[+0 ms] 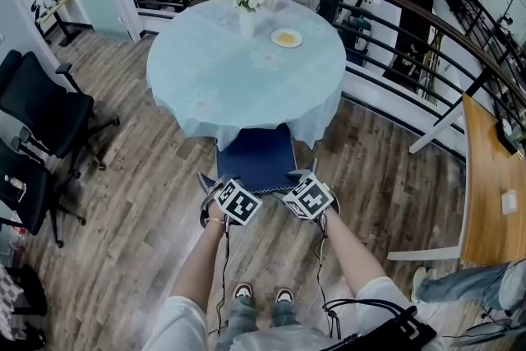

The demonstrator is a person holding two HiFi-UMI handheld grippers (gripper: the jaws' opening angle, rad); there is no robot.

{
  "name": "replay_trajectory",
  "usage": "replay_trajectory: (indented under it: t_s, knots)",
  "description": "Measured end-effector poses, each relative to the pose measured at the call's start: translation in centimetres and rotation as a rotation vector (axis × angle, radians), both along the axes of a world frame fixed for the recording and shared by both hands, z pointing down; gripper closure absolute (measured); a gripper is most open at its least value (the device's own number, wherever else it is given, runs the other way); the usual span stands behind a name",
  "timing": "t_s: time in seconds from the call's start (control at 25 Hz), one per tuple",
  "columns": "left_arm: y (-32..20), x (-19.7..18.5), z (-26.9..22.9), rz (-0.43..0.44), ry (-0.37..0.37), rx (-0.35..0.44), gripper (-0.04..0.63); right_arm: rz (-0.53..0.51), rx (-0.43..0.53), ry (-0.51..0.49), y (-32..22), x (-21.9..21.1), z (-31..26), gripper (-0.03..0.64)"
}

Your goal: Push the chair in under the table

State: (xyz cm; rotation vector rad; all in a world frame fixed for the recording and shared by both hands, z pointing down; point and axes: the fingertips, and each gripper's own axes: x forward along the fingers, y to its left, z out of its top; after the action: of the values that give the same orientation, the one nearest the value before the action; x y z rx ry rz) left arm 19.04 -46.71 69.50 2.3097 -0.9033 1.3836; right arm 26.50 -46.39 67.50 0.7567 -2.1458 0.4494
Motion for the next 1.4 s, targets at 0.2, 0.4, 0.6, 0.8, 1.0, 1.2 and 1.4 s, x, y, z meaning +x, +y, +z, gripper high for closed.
replay_trajectory:
  t_s: [0.2, 0.4, 0.6, 0.8, 1.0, 1.2, 1.4]
  knots:
    - [-0.4, 0.2, -0.1, 0.008, 0.000, -0.016, 0.284, -0.010, -0.042, 0.004, -0.4, 0.2, -0.1, 0.354]
    - [-0.3, 0.0, 0.0, 0.011, 0.000, -0.018, 0.284, -0.006, -0.038, 0.007, -0.3, 0.0, 0.0, 0.354]
    - [-0.1, 0.0, 0.1, 0.013, -0.004, -0.004, 0.284, -0.005, -0.021, 0.005, -0.2, 0.0, 0.1, 0.354]
    - [-0.4, 0.1, -0.1, 0.015, -0.003, -0.005, 0.284, -0.006, -0.027, 0.008, -0.4, 0.1, 0.0, 0.354]
    - [-0.7, 0.1, -0.1, 0.015, -0.005, 0.008, 0.285, -0.001, -0.010, 0.011, -0.7, 0.1, -0.1, 0.354]
    - [0.0, -0.1, 0.5, 0.018, -0.006, -0.003, 0.285, 0.005, -0.023, -0.001, 0.0, -0.1, 0.5, 0.354]
    - [0.5, 0.0, -0.3, -0.002, 0.025, 0.032, 0.287, 0.031, 0.049, 0.011, 0.1, 0.1, 0.1, 0.354]
